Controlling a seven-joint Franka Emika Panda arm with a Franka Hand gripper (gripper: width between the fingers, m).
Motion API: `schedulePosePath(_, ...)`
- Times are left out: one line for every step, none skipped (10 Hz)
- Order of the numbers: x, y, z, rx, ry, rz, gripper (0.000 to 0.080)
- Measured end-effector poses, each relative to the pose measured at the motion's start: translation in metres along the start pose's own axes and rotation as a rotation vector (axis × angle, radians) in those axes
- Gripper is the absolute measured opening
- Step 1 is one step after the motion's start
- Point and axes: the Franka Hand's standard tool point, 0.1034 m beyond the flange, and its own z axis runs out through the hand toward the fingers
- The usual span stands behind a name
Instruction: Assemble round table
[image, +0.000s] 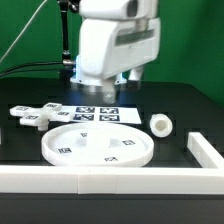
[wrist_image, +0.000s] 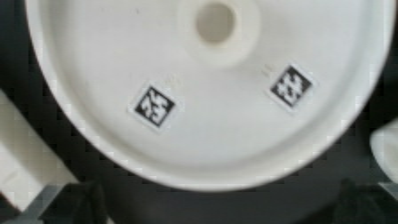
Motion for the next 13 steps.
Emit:
schedulePosePath(-0.015, 0.003, 0.012, -0.016, 0.013, -0.016, 0.065)
schedulePosePath(-0.025, 0.004, 0.021, -0.001, 0.006, 0.002, 0.065)
schedulePosePath(-0.029, 0.006, 0.027, 0.004, 0.005, 0.011, 0.065)
schedulePosePath(-0.032, 0.008, 0.036, 0.004, 0.008, 0.016, 0.065)
schedulePosePath(-0.036, 0.01, 0.045, 0.007, 0.008, 0.025, 0.065)
schedulePosePath(-0.038, 0.008, 0.05, 0.016, 0.005, 0.045, 0.065)
schedulePosePath(-0.036, 0.007, 0.052, 0.007, 0.011, 0.057, 0.065)
schedulePosePath(-0.035, 0.009, 0.054, -0.016, 0.026, 0.058, 0.065)
schedulePosePath(-0.037, 0.009, 0.059, -0.009, 0.024, 0.064, 0.065)
schedulePosePath(-0.039, 0.009, 0.065, 0.001, 0.026, 0.081, 0.065)
schedulePosePath(-0.041, 0.01, 0.065, 0.006, 0.034, 0.108, 0.065)
schedulePosePath(-0.042, 0.01, 0.065, 0.01, 0.039, 0.123, 0.065)
schedulePosePath(-0.039, 0.004, 0.059, 0.04, 0.01, 0.106, 0.065)
